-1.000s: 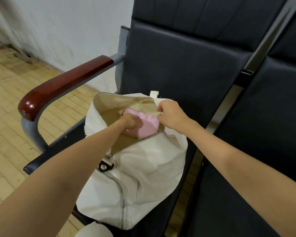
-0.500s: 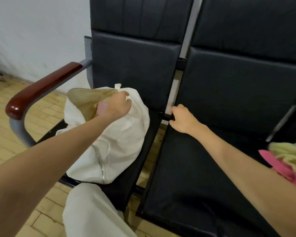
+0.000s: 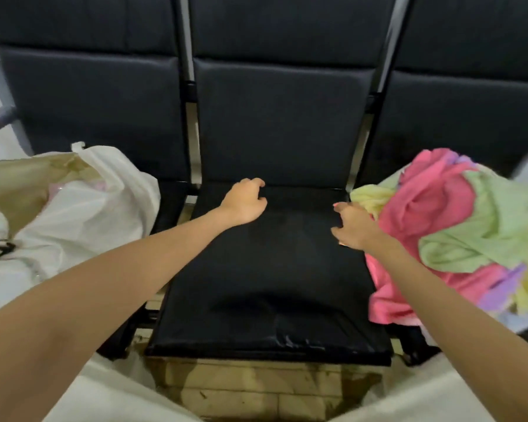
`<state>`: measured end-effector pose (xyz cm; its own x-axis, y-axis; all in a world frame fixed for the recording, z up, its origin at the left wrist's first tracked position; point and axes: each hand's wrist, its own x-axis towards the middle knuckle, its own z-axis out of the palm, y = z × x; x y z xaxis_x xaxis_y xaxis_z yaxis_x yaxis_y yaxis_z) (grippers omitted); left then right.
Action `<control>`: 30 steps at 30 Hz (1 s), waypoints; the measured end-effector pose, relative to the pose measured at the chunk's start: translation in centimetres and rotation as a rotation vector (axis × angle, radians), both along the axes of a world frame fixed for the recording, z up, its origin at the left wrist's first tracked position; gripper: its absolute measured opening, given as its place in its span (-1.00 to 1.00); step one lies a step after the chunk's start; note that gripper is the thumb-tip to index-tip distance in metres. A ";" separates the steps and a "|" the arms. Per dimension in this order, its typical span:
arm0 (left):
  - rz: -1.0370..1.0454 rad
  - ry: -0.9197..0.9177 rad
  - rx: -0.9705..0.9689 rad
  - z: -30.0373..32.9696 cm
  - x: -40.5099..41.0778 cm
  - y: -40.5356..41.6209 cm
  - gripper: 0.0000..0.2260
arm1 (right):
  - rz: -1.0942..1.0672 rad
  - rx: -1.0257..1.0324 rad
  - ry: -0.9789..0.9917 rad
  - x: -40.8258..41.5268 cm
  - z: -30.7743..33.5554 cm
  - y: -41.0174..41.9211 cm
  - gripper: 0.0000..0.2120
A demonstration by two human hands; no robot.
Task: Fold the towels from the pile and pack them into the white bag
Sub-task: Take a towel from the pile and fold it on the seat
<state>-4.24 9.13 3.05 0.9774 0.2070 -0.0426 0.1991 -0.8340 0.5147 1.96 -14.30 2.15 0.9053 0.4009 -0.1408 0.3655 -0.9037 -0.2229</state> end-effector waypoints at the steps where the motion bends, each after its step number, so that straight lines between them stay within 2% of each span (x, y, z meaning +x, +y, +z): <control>1: -0.031 0.006 -0.001 -0.2 0.6 -1.6 -0.58 | -0.043 0.009 -0.004 0.1 -0.2 -2.1 -0.47; 8: -0.219 0.066 -0.007 -1.5 5.3 -13.0 -0.58 | -0.390 0.134 -0.209 1.2 -1.5 -14.9 -0.34; 11: -0.334 0.062 -0.093 -1.1 6.8 -17.6 -0.71 | -0.626 0.239 -0.298 1.7 -1.7 -18.5 -0.30; 13: -0.388 0.076 -0.157 -1.2 7.8 -20.5 -0.75 | -0.705 0.305 -0.339 1.8 -2.1 -20.6 -0.32; 16: -0.448 0.125 -0.201 -1.4 9.8 -24.0 -0.69 | -0.719 0.559 -0.294 2.1 -2.4 -23.3 -0.32; 20: -0.483 0.139 -0.235 0.2 13.5 -27.7 -0.61 | -0.851 0.911 -0.183 2.9 -2.6 -24.6 -0.13; 21: -0.478 0.130 -0.252 0.8 14.6 -28.6 -0.62 | -0.868 0.980 -0.192 3.3 -2.6 -24.8 -0.14; 22: -0.461 0.122 -0.285 1.4 15.6 -29.4 -0.64 | -0.884 1.037 -0.206 3.5 -2.6 -24.8 -0.24; 24: -0.394 0.162 -0.443 2.7 17.3 -31.1 -0.66 | -0.871 1.119 -0.263 3.8 -2.5 -24.8 -0.77; 25: -0.355 0.207 -0.542 3.4 18.0 -32.0 -0.67 | -0.815 1.137 -0.276 3.8 -2.2 -24.7 -0.97; 26: -0.322 0.259 -0.626 4.0 18.7 -32.9 -0.67 | -0.757 1.132 -0.260 3.6 -1.8 -24.5 -0.85; 30: -0.306 0.404 -0.716 5.1 20.8 -35.6 -0.64 | -0.493 1.198 -0.038 2.2 -1.2 -23.9 -0.76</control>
<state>16.52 -26.49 8.19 0.8677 -0.2711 -0.4167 0.2993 -0.3843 0.8733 4.14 -38.23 0.98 0.9881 -0.1160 0.1008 0.0775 -0.1908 -0.9786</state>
